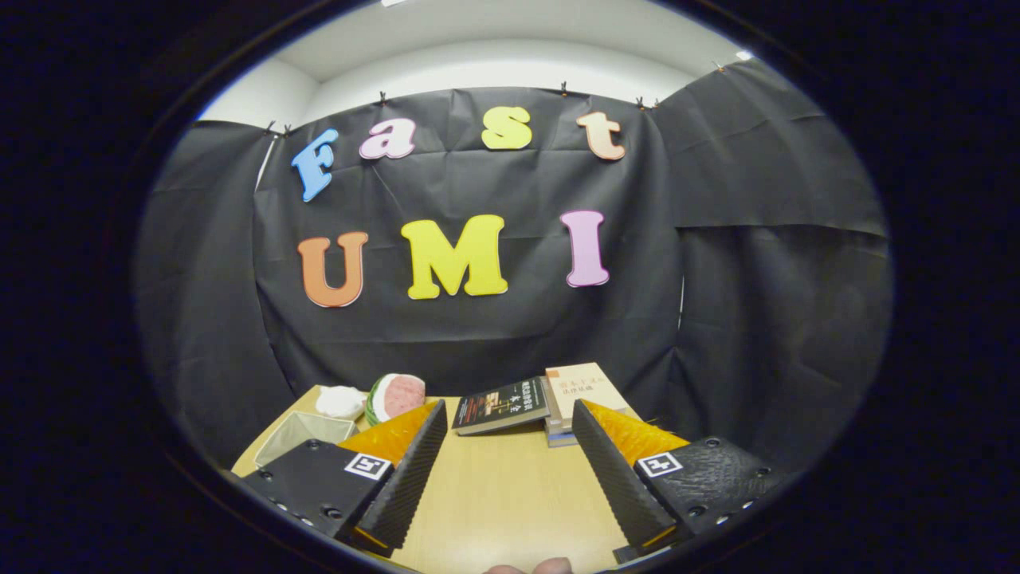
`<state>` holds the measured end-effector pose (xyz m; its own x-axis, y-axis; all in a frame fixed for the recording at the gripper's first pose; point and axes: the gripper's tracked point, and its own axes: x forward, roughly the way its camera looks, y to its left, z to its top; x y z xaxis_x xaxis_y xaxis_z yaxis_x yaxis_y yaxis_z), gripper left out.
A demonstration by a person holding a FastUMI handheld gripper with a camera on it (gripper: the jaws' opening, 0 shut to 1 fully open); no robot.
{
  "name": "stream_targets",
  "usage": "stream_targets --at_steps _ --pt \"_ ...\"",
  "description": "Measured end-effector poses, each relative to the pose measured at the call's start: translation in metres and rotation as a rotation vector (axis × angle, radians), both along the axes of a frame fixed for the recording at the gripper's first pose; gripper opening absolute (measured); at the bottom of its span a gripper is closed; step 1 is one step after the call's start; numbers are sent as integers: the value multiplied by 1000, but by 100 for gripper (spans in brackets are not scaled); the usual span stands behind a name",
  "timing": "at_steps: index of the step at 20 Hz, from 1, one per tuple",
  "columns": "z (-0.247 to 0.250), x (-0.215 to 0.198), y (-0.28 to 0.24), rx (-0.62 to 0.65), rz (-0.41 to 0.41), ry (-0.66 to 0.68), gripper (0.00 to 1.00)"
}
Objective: Open the storage box then place both shoes into the box .Put the left shoe in first, then the right shoe, with the right side of both shoes facing outward in a uniform manner.
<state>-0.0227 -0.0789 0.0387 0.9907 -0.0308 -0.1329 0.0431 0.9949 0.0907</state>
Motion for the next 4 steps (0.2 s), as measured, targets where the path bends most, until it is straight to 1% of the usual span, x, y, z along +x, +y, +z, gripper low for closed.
stream_targets --at_steps 4 --pt "5 2 -2 -3 -8 -4 96"
